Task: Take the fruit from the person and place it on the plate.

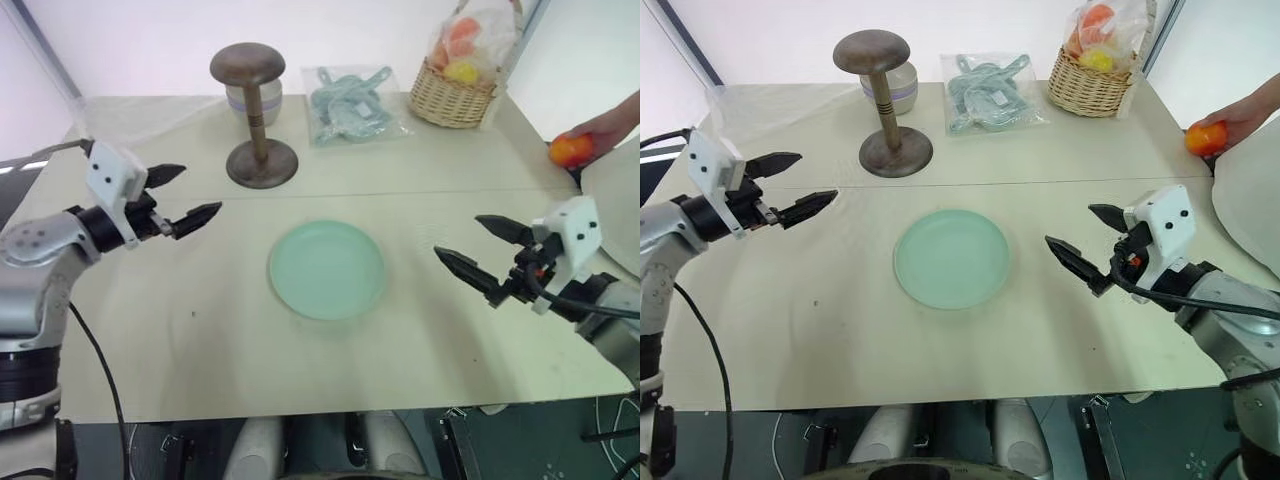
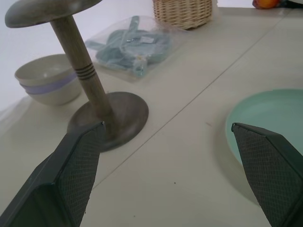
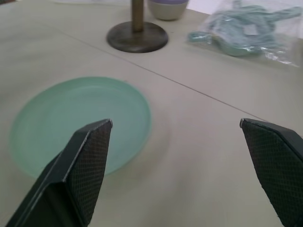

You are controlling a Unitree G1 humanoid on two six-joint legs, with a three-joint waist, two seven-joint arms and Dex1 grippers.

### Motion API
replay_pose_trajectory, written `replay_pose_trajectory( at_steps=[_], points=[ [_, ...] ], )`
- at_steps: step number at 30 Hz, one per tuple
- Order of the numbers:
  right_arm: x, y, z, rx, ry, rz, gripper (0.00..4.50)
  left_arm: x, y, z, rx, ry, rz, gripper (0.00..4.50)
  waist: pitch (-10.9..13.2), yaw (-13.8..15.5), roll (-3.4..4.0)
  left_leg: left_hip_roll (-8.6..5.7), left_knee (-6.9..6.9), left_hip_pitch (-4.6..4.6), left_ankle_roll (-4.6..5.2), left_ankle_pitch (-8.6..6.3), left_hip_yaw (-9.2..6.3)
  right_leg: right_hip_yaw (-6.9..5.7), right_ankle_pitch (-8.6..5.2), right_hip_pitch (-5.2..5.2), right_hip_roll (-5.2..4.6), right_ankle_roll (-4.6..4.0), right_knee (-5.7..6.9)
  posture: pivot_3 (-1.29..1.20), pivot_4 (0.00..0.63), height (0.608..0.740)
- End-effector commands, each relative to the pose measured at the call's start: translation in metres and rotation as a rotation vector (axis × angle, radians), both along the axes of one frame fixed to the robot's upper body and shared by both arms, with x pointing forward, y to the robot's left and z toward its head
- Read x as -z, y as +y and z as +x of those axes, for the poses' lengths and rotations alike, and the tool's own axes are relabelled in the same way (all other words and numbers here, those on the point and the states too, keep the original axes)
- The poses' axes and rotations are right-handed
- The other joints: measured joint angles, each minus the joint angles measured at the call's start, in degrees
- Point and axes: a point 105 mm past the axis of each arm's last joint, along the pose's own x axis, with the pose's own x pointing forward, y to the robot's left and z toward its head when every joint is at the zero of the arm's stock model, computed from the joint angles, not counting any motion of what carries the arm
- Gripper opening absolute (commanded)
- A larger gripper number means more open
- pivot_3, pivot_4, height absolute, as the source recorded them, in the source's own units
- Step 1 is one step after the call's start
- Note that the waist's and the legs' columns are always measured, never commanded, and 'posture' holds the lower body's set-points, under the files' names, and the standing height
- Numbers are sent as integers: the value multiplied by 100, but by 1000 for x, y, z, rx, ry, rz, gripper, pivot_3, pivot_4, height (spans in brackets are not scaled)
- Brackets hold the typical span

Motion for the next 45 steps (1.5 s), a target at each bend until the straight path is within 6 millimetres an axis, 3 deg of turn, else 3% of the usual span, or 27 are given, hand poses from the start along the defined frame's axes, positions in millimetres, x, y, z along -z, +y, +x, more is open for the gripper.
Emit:
replay_pose_trajectory(
  at_steps=[1,19,45],
  points=[
    [-14,1,-7,-43,-19,14,4425,-10,0,-5,54,-12,22,4500,0,0,-1,0,-1,-1,1,-1,0,0,1,0,-1,1,-2,0,150,740],
    [-19,0,-4,-13,-26,21,4425,-9,-20,-7,149,36,2,4500,1,5,-1,2,-5,-7,3,-2,0,2,1,-6,-13,1,-6,0,150,740],
    [-15,0,-6,14,-13,11,4425,-5,-32,-2,184,43,-14,4500,1,5,-1,2,-7,-10,3,-2,0,2,0,-9,-15,1,-8,0,150,740]
  ],
)
